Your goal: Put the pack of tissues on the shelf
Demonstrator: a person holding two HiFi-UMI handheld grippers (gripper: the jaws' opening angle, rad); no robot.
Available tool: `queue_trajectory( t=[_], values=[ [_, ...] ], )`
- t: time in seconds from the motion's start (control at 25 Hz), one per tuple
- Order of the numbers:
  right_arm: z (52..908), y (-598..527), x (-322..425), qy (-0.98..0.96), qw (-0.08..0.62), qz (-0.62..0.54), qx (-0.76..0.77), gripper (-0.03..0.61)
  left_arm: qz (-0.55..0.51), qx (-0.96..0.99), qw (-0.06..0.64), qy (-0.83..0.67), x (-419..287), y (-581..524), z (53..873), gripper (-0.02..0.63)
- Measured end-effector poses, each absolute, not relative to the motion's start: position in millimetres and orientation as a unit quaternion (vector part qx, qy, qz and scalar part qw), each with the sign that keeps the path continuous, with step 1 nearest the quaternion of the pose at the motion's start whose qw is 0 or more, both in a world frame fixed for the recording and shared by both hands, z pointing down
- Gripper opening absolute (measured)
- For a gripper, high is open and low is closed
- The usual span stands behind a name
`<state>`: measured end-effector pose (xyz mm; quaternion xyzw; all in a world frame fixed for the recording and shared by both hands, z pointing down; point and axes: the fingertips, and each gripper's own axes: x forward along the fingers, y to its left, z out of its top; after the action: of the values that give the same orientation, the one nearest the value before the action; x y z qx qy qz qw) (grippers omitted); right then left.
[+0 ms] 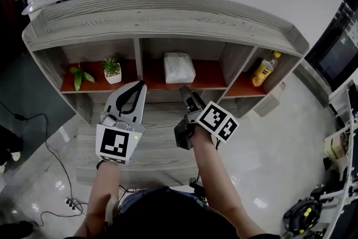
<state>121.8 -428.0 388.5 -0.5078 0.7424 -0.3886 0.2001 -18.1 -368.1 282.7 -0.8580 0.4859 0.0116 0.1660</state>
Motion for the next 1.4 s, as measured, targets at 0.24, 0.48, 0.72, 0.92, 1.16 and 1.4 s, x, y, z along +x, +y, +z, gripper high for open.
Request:
queue_trajectory(
  t=[0.24, 0.48, 0.72, 0.92, 1.16, 1.4],
  values=[
    [367.3, -407.9, 133.5, 0.767, 0.164, -0.312, -0.537, 0.292, 0.015, -0.860, 0.167, 0.482, -14.7, -369.2, 281.8, 0.012],
    [350.1, -398.5, 140.2, 0.786, 0.112, -0.223, -0.565, 0.267, 0.023, -0.860, 0.175, 0.479, -14.5, -376.3, 279.8, 0.012],
    [339.5, -392.9, 148.7, 0.787, 0.073, -0.155, -0.593, 0.155, 0.027, -0.861, 0.172, 0.478, -13.7, -379.9, 277.8, 0.012],
    [333.2, -388.2, 154.8, 0.781, 0.048, -0.115, -0.612, 0.033, 0.027, -0.861, 0.173, 0.478, -15.9, -379.5, 274.7, 0.012],
    [323.3, -381.8, 153.0, 0.790, 0.012, -0.057, -0.610, 0.015, 0.027, -0.859, 0.171, 0.481, -19.2, -380.7, 274.6, 0.012],
    [306.5, -374.7, 149.9, 0.799, -0.009, 0.009, -0.602, 0.015, 0.032, -0.857, 0.170, 0.486, -23.5, -382.3, 271.5, 0.012]
  ],
)
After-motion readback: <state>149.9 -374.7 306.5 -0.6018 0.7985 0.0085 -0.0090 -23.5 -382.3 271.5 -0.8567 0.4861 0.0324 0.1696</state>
